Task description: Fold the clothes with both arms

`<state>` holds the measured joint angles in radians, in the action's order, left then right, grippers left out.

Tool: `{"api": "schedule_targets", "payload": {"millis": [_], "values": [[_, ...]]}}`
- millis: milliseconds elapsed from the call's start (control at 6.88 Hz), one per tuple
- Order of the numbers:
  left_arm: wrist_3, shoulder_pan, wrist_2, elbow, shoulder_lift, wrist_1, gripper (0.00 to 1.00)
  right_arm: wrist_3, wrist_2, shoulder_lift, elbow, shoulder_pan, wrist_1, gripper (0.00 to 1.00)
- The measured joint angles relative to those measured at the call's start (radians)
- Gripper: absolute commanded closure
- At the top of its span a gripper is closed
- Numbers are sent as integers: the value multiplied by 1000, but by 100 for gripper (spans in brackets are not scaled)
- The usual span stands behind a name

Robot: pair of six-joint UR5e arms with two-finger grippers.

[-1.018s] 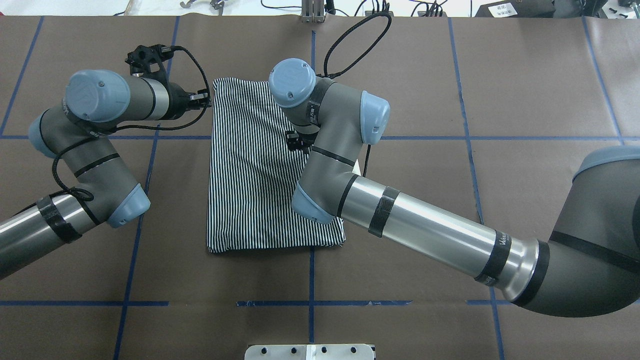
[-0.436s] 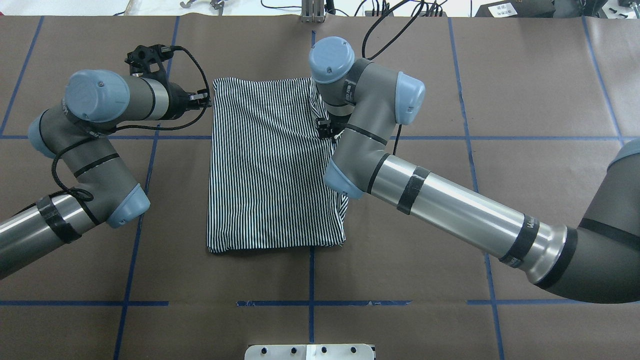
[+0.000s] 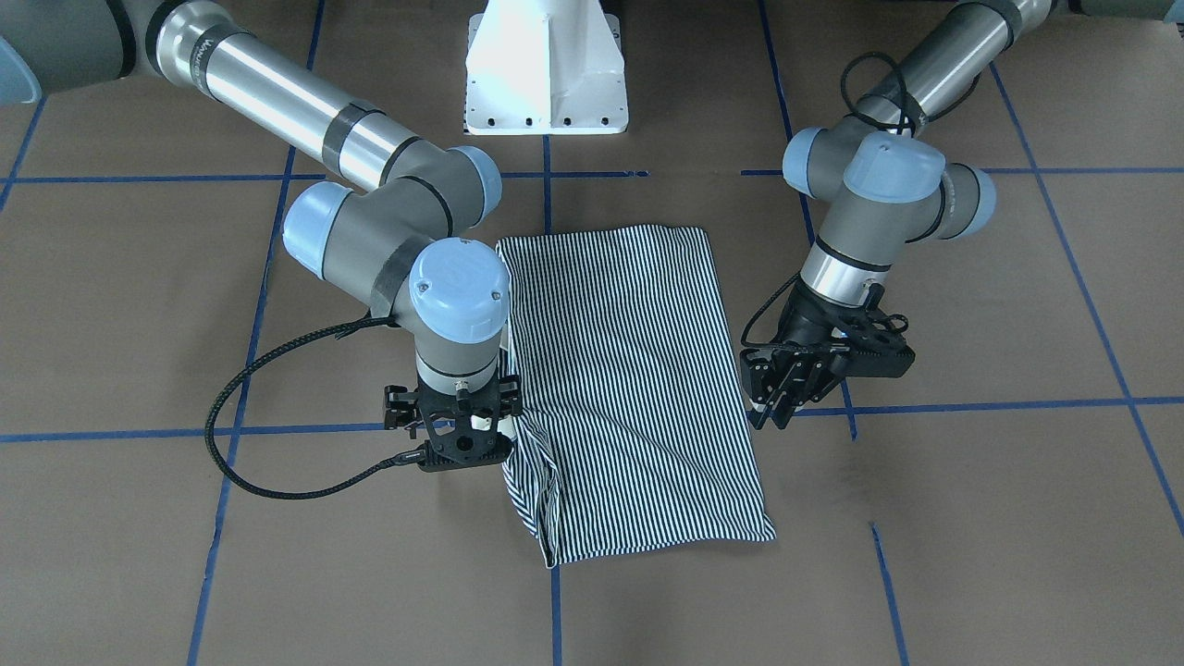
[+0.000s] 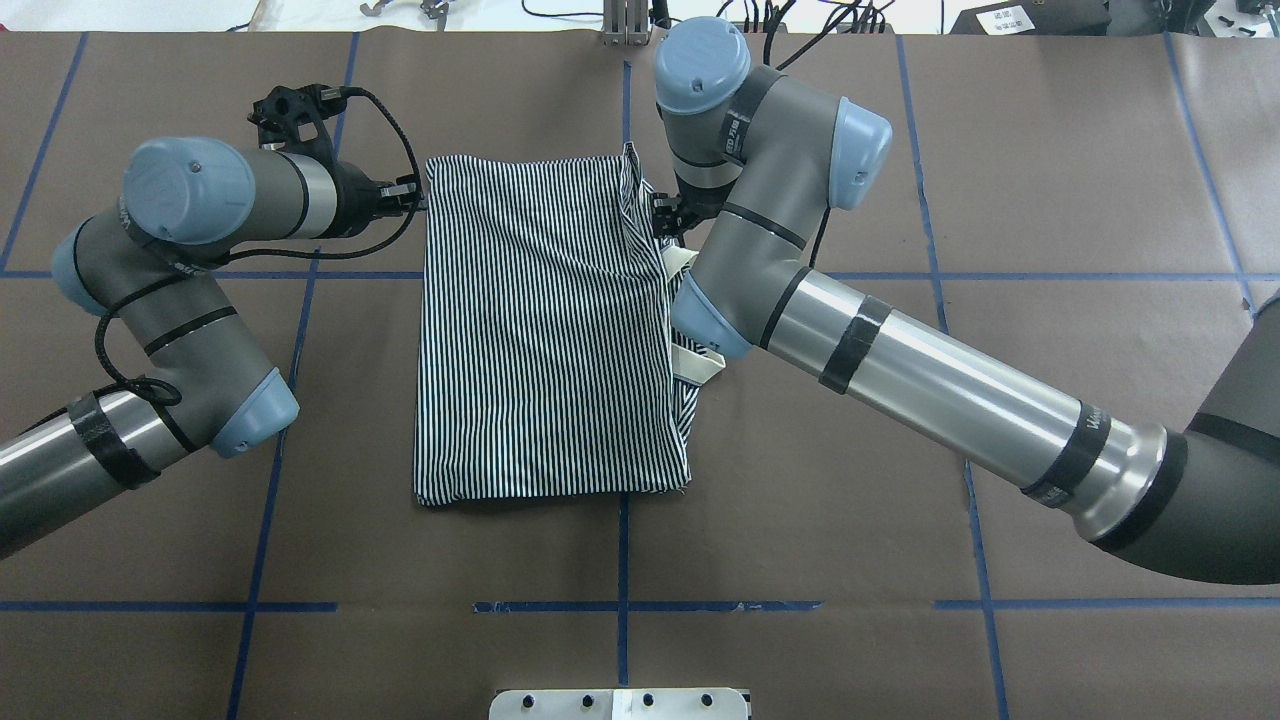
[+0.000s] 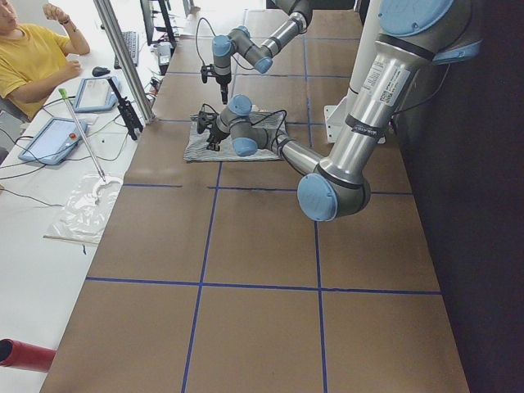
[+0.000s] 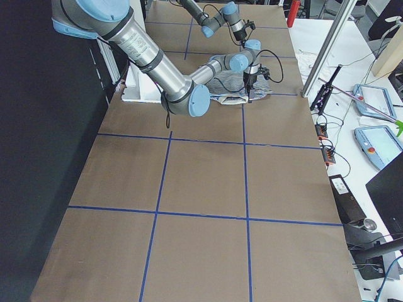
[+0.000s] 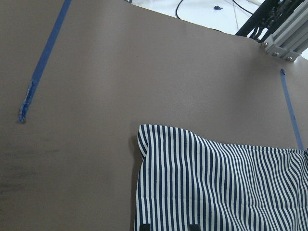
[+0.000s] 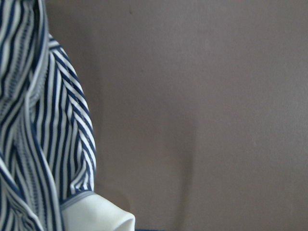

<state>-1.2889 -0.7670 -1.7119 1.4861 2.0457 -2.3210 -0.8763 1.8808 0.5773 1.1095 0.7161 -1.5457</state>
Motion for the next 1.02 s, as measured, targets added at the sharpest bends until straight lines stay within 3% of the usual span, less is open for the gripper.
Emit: {"api": "schedule_targets", "payload": {"millis": [582, 1018], "values": [[-3, 1, -1, 47, -40, 3, 60, -127, -35, -125, -209, -43, 194, 0], [-4, 1, -2, 59, -44, 3, 59, -131, -86, -128, -279, -47, 252, 0]]}}
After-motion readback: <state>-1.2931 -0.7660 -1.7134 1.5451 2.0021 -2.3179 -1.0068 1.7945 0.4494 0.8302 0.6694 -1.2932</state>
